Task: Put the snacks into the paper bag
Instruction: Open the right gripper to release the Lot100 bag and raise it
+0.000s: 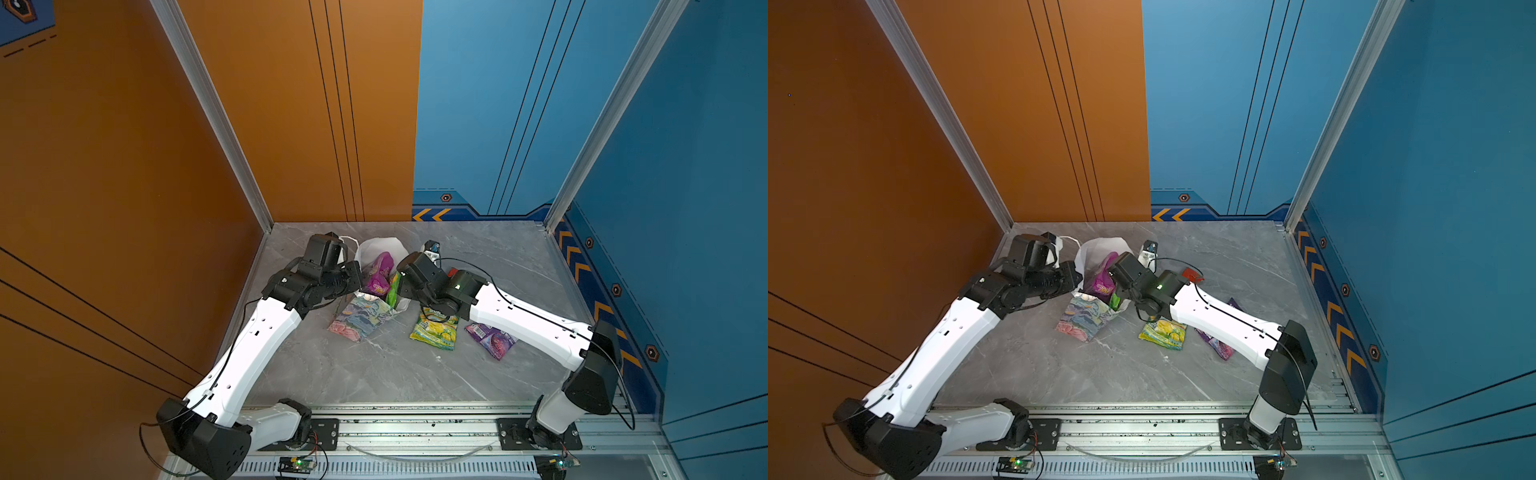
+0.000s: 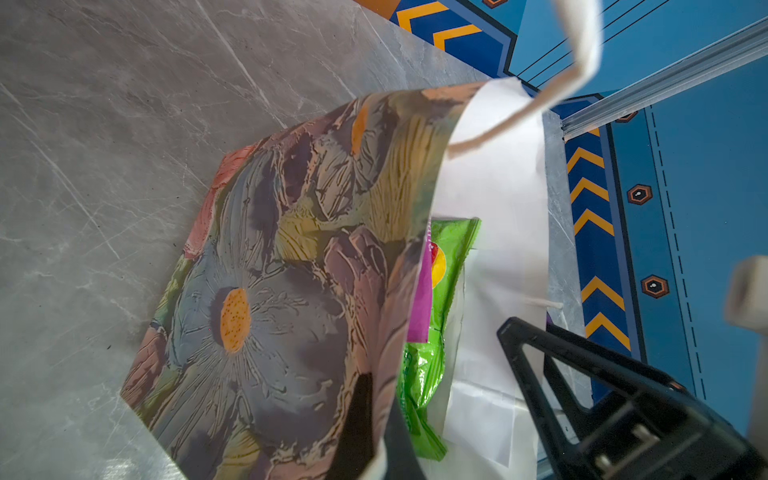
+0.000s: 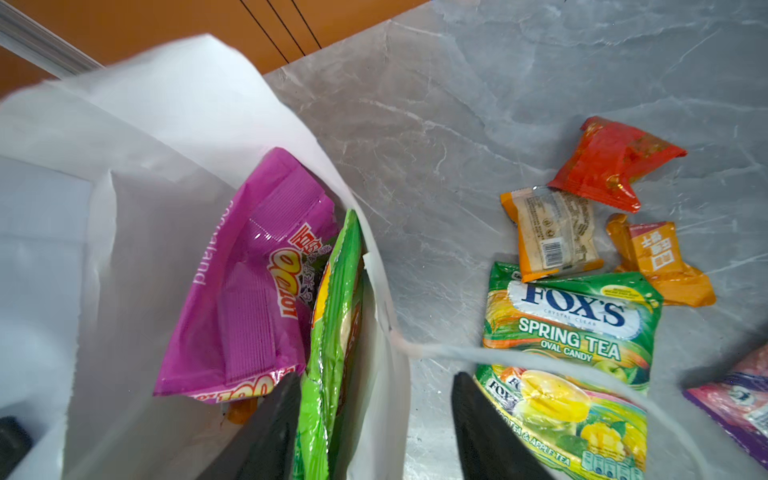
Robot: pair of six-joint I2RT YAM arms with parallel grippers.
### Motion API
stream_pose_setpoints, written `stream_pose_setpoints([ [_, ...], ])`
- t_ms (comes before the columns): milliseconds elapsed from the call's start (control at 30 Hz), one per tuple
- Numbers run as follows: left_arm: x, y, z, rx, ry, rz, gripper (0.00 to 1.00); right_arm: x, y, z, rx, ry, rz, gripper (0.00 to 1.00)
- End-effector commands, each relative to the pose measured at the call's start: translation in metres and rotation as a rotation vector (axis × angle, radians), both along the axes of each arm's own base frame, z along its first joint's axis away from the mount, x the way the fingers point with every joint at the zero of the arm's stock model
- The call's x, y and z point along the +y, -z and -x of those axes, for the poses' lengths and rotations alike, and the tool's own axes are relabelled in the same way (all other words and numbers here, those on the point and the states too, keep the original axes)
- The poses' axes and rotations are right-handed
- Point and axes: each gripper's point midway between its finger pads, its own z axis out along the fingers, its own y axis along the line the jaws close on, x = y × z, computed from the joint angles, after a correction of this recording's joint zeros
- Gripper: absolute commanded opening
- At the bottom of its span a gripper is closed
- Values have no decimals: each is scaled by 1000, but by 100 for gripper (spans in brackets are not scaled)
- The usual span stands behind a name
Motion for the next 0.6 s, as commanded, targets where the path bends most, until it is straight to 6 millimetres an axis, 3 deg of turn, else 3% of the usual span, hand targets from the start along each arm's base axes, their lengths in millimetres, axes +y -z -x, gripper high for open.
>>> stream_pose_setpoints([
  [0,-4,-19,-10,-77,3,50,0,6,2,1,20,-30,-21,50],
  [200,-7,-16,-10,-64,17,57,0,21,-2,-3,27,-79,-46,21],
  [333,-10,-17,-10,-60,34,71,0,30,-22,-6,-2,-111,-55,0],
  [567,-13,-27,-9,-100,51,115,0,24,-75,-12,-85,-145,-102,0],
])
